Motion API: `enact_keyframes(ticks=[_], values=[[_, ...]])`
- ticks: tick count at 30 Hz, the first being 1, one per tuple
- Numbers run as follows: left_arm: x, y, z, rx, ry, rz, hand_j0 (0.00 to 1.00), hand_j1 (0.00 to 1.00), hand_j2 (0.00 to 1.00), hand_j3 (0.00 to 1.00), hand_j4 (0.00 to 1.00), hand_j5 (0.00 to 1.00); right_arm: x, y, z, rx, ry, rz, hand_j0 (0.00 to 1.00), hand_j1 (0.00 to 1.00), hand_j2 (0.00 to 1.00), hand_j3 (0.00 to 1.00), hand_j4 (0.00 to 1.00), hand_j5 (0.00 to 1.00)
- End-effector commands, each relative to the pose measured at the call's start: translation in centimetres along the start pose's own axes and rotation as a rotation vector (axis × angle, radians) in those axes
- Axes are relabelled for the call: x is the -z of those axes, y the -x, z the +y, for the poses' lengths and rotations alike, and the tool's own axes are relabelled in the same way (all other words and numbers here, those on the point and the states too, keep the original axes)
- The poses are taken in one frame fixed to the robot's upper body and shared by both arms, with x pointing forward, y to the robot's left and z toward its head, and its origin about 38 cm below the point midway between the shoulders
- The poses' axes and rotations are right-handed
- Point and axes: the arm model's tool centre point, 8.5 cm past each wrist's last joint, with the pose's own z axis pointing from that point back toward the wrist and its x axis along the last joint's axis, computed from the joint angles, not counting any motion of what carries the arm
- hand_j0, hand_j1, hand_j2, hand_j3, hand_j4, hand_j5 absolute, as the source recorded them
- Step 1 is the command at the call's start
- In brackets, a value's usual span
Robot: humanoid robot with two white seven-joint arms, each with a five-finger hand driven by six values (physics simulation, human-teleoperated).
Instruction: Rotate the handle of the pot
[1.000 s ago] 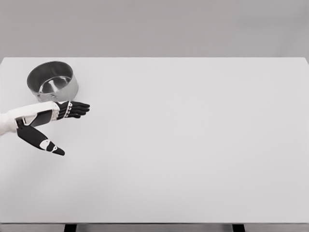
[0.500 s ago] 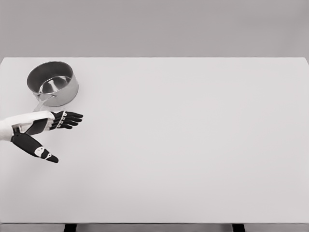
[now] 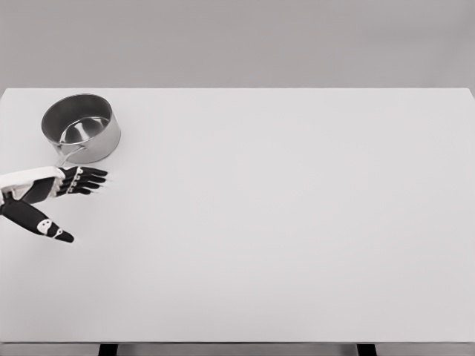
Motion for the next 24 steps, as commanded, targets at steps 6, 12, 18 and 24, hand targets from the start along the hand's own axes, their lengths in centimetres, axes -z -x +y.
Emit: enact_keyframes(ticks=[6, 12, 18, 24], values=[[-0.3, 0.8, 0.3, -0.016, -0.014, 0.017, 1.0, 1.0, 1.0, 1.0, 1.0, 1.0, 0.0, 0.0, 0.0, 0.0, 0.0, 0.0, 1.0, 1.0, 1.0, 1.0, 1.0, 1.0], [-0.5, 0.8, 0.6, -0.013, -0.021, 0.023, 1.0, 1.0, 1.0, 1.0, 1.0, 1.0, 0.0, 0.0, 0.0, 0.0, 0.0, 0.0, 1.0, 1.0, 1.0, 1.0, 1.0, 1.0], [-1.0, 1.7, 1.2, -0.013, -0.044, 0.054, 1.0, 1.0, 1.0, 1.0, 1.0, 1.0, 0.0, 0.0, 0.0, 0.0, 0.0, 0.0, 1.0, 1.0, 1.0, 1.0, 1.0, 1.0], [-1.4, 2.1, 1.8, -0.015, -0.062, 0.069, 1.0, 1.0, 1.0, 1.0, 1.0, 1.0, 0.0, 0.0, 0.0, 0.001, 0.0, 0.0, 1.0, 1.0, 1.0, 1.0, 1.0, 1.0]])
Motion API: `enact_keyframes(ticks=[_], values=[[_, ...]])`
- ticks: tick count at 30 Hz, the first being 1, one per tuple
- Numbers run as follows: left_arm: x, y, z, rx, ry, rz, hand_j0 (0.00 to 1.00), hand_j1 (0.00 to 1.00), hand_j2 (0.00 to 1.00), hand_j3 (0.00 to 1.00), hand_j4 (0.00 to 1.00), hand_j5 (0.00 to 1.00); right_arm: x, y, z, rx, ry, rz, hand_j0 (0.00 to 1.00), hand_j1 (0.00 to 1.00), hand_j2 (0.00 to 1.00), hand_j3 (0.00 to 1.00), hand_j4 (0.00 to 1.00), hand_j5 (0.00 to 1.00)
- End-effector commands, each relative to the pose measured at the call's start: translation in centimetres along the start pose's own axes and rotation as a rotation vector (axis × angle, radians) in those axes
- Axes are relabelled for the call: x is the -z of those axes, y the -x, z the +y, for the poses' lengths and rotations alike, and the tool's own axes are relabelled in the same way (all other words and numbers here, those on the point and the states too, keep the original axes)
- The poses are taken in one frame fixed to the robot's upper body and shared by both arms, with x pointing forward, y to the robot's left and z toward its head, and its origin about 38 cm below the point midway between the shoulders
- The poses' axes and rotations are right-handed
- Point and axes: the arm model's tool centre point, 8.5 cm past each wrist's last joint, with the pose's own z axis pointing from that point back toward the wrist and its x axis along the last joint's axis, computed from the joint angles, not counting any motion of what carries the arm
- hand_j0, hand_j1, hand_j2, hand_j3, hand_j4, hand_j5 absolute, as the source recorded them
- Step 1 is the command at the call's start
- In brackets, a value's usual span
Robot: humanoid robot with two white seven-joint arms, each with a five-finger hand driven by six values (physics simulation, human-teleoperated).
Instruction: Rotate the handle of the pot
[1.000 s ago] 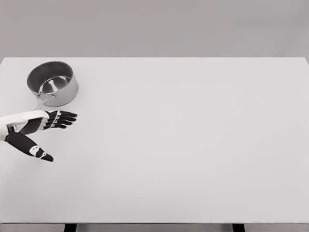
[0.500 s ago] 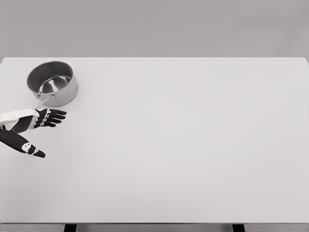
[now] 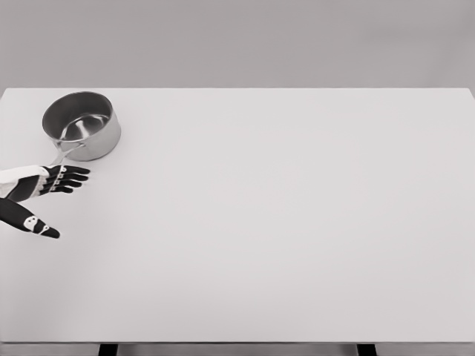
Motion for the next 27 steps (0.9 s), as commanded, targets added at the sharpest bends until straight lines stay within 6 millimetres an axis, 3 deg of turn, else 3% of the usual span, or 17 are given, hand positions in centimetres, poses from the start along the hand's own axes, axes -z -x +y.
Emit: enact_keyframes(ticks=[1, 27], values=[[-0.2, 0.2, 0.3, -0.006, -0.01, 0.006, 1.0, 1.0, 1.0, 1.0, 1.0, 1.0, 0.0, 0.0, 0.0, 0.0, 0.0, 0.0, 1.0, 1.0, 1.0, 1.0, 1.0, 1.0], [-2.0, 2.7, 3.0, 0.045, -0.104, 0.124, 1.0, 1.0, 1.0, 1.0, 1.0, 1.0, 0.0, 0.0, 0.0, 0.0, 0.0, 0.0, 1.0, 1.0, 1.0, 1.0, 1.0, 1.0]])
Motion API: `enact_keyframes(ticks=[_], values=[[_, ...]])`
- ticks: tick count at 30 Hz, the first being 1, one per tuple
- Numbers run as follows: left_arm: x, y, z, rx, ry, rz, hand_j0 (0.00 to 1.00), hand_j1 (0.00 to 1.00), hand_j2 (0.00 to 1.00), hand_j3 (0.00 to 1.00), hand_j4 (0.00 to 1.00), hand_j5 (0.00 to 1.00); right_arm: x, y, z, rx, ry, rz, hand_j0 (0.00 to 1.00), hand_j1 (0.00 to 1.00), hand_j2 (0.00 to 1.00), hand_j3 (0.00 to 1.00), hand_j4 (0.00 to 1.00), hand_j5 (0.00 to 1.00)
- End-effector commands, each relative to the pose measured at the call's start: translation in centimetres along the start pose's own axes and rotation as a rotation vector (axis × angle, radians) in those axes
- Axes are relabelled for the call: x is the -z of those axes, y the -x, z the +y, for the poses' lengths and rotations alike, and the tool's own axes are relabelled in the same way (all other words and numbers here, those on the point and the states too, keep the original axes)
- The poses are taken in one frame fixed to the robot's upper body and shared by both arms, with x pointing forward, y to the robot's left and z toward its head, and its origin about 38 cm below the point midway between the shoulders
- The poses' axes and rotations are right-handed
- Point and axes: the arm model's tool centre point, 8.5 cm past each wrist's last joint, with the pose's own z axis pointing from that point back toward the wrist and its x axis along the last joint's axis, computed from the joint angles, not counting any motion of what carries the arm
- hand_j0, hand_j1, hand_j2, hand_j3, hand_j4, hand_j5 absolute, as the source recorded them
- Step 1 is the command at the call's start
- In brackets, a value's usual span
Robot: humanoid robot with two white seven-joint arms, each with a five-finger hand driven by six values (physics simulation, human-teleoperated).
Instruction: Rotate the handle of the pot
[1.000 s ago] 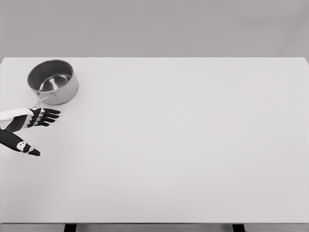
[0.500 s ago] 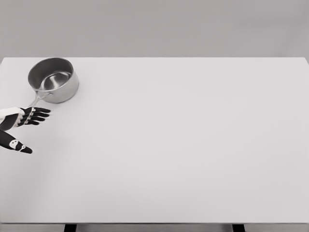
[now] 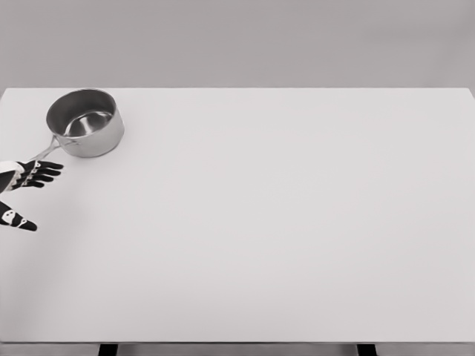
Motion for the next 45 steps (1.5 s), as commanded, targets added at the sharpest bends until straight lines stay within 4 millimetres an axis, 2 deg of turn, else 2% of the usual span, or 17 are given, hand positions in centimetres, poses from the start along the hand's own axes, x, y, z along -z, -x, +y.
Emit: enact_keyframes(ticks=[1, 18, 32, 41, 45], values=[[-0.2, 0.5, 0.4, 0.003, -0.012, 0.019, 1.0, 1.0, 1.0, 1.0, 1.0, 1.0, 0.0, 0.0, 0.0, 0.0, 0.0, 0.0, 1.0, 1.0, 1.0, 1.0, 1.0, 1.0], [-1.5, 2.0, 2.5, 0.042, -0.087, 0.093, 1.0, 1.0, 1.0, 1.0, 1.0, 1.0, 0.0, 0.0, 0.0, 0.0, 0.0, 0.0, 1.0, 1.0, 1.0, 1.0, 1.0, 1.0], [-1.5, 2.5, 3.1, 0.087, -0.11, 0.138, 1.0, 1.0, 1.0, 1.0, 1.0, 1.0, 0.0, 0.0, 0.0, 0.0, 0.0, 0.0, 1.0, 1.0, 1.0, 1.0, 1.0, 1.0], [-1.6, 2.6, 4.7, 0.123, -0.161, 0.171, 1.0, 1.0, 1.0, 1.0, 1.0, 1.0, 0.0, 0.0, 0.0, 0.001, 0.0, 0.0, 1.0, 1.0, 1.0, 1.0, 1.0, 1.0], [-0.9, 2.6, 5.1, 0.133, -0.18, 0.17, 1.0, 1.0, 1.0, 1.0, 1.0, 1.0, 0.0, 0.0, 0.0, 0.0, 0.0, 0.0, 1.0, 1.0, 1.0, 1.0, 1.0, 1.0]])
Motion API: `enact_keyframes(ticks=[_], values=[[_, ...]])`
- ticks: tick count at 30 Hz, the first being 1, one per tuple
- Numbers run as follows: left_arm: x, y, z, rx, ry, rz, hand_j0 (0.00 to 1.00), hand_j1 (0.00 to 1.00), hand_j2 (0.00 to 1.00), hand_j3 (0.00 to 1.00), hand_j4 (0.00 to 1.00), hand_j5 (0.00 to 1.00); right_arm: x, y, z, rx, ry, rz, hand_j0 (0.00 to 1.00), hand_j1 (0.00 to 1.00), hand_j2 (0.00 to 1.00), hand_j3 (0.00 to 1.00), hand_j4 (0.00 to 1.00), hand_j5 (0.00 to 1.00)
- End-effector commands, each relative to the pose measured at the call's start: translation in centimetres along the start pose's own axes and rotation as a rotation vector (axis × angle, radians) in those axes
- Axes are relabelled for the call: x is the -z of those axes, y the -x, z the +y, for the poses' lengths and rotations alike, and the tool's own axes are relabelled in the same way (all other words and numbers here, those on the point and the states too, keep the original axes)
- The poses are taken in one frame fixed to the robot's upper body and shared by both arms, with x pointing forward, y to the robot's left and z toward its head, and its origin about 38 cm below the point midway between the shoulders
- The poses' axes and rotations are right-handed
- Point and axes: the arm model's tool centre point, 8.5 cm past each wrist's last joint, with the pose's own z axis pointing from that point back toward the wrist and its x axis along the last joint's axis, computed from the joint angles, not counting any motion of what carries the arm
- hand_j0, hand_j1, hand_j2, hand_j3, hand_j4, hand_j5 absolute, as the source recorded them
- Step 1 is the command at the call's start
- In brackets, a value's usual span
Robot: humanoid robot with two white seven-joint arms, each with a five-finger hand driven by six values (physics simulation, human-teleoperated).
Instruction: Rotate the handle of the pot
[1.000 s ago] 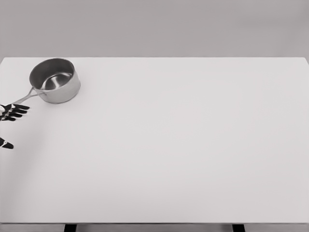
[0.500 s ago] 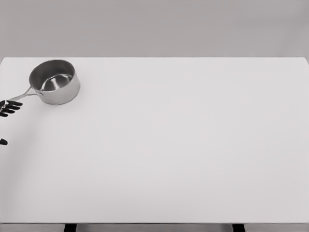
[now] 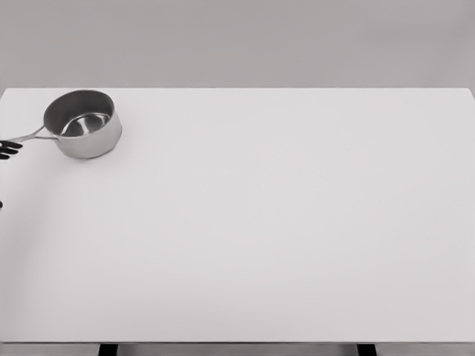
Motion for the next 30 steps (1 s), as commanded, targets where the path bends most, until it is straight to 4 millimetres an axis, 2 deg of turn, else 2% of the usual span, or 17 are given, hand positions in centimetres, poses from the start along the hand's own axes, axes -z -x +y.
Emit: enact_keyframes(ticks=[1, 17, 20, 30], values=[[0.4, 0.6, -0.2, 0.004, -0.003, 0.019, 1.0, 1.0, 1.0, 1.0, 1.0, 1.0, 0.0, 0.0, 0.0, 0.0, 0.0, 0.0, 1.0, 1.0, 1.0, 1.0, 1.0, 1.0], [0.6, 0.2, -0.2, 0.016, -0.004, 0.011, 1.0, 1.0, 1.0, 1.0, 1.0, 1.0, 0.0, 0.0, 0.0, 0.0, 0.0, 0.0, 1.0, 1.0, 1.0, 1.0, 1.0, 1.0], [0.7, -1.3, -0.5, 0.043, 0.008, -0.023, 1.0, 1.0, 1.0, 1.0, 1.0, 1.0, 0.0, 0.0, 0.0, 0.0, 0.0, 0.0, 1.0, 1.0, 1.0, 1.0, 1.0, 1.0], [1.1, -1.4, -0.9, 0.012, 0.018, 0.032, 1.0, 1.0, 1.0, 1.0, 1.0, 1.0, 0.0, 0.0, 0.0, 0.0, 0.0, 0.0, 1.0, 1.0, 1.0, 1.0, 1.0, 1.0]])
